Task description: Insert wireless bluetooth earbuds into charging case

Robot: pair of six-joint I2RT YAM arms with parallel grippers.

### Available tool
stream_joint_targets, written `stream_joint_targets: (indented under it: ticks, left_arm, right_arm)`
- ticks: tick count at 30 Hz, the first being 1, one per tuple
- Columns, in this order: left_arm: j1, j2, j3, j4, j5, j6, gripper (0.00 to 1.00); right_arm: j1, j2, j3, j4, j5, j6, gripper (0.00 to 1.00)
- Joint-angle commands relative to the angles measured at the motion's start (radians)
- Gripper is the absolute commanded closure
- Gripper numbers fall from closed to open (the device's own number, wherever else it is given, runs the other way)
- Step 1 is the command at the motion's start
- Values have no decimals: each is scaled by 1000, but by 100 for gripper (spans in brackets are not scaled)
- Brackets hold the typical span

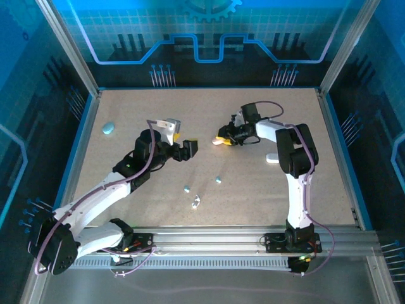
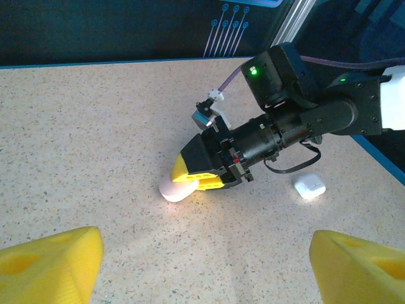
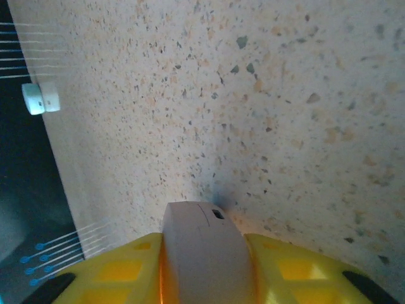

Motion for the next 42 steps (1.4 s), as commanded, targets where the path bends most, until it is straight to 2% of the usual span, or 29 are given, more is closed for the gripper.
stream_joint_targets:
  ticks: [1, 8, 13, 15, 18, 21, 24, 33, 42]
  left_arm:
    - [9, -19, 40, -25, 2, -26, 14]
    - [9, -7, 53, -26, 28, -50, 14]
    - [10, -6, 57, -21, 47, -55, 14]
    - [11, -1, 56, -10, 59, -61, 14]
    - [10, 12, 58, 7, 91, -73, 14]
    - [10, 27, 67, 14, 120, -85, 15]
    - [10, 36, 71, 20, 141, -95, 14]
    - [10, 45, 78, 20, 151, -99, 14]
    - [9, 64, 82, 31, 163, -103, 14]
  right_arm:
    - [5, -30, 15, -109, 60, -71, 57]
    - [-10, -133, 60, -293, 177, -194, 40]
    - [-71, -291, 12, -376, 294, -291, 31]
    - [-131, -348, -34, -397, 336, -312, 30]
    - [-251, -387, -110, -386, 325, -320, 31]
    - [-359, -373, -150, -371, 283, -330, 32]
    - [-414, -320, -129, -407, 253, -355, 34]
    - [-425, -199, -77, -502, 270, -372, 37]
    - [-407, -320, -250, -452, 188, -331, 40]
